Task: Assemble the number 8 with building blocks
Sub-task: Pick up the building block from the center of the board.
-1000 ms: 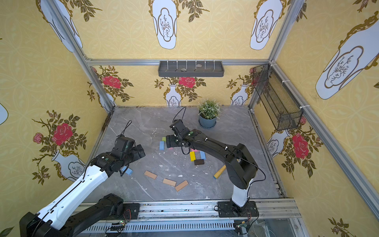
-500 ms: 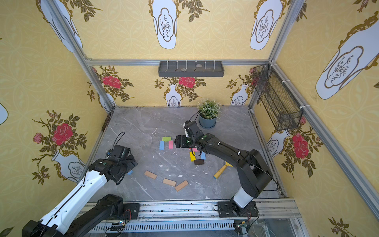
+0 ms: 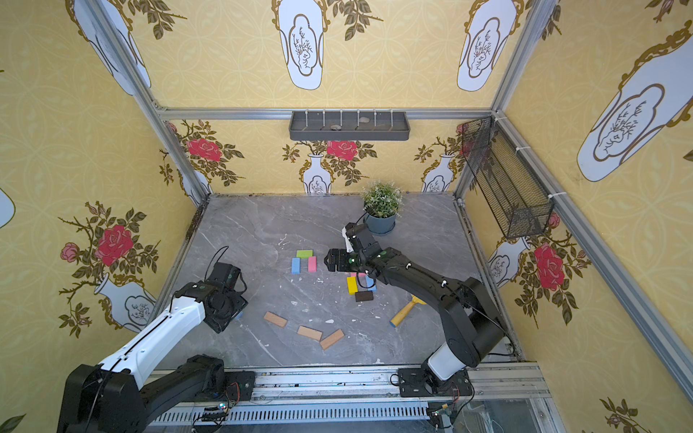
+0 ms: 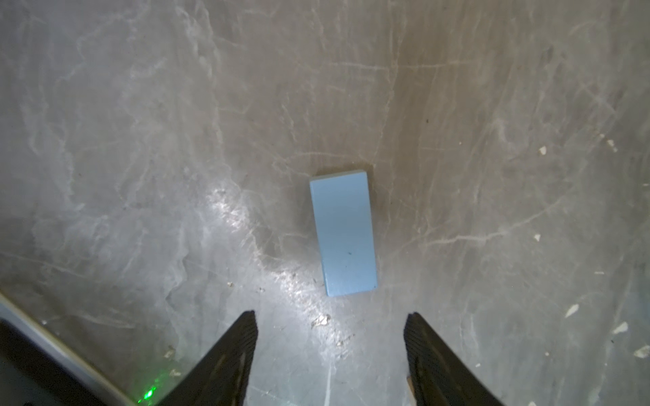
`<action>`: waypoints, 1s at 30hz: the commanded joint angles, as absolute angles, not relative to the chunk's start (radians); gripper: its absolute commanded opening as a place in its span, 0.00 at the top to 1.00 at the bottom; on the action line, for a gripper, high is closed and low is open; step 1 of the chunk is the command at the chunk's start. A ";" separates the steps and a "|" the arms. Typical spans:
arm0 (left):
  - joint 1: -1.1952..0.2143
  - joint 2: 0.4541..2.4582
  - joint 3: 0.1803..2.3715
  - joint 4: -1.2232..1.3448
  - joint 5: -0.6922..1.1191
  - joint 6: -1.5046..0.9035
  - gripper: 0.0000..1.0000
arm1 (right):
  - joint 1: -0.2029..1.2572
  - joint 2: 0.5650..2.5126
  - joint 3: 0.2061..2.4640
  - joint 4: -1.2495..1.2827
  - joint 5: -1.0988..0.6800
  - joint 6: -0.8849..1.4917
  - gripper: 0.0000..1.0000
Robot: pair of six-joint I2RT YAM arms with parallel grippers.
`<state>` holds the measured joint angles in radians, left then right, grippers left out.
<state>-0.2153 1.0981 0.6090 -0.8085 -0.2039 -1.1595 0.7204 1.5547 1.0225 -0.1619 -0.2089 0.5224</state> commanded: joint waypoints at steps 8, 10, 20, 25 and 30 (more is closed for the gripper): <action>-0.181 1.240 0.601 -0.666 -0.172 -1.154 0.44 | 0.704 1.538 1.010 -0.129 -0.230 0.515 0.08; -0.180 1.267 0.603 -0.656 -0.162 -1.155 0.46 | 0.703 1.543 1.011 -0.130 -0.234 0.514 0.08; -0.179 1.334 0.592 -0.599 -0.138 -1.150 0.67 | 0.695 1.580 1.037 -0.150 -0.252 0.505 0.08; -0.179 1.295 0.625 -0.613 -0.135 -1.090 0.82 | 0.687 1.565 1.032 -0.164 -0.239 0.500 0.08; -0.191 1.213 0.700 -0.655 -0.128 -0.977 0.89 | 0.684 1.542 1.027 -0.182 -0.229 0.481 0.08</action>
<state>-0.1841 1.2388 0.6743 -0.6331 -0.1307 -1.0622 0.6853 1.5555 1.0290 -0.1646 -0.2481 0.4999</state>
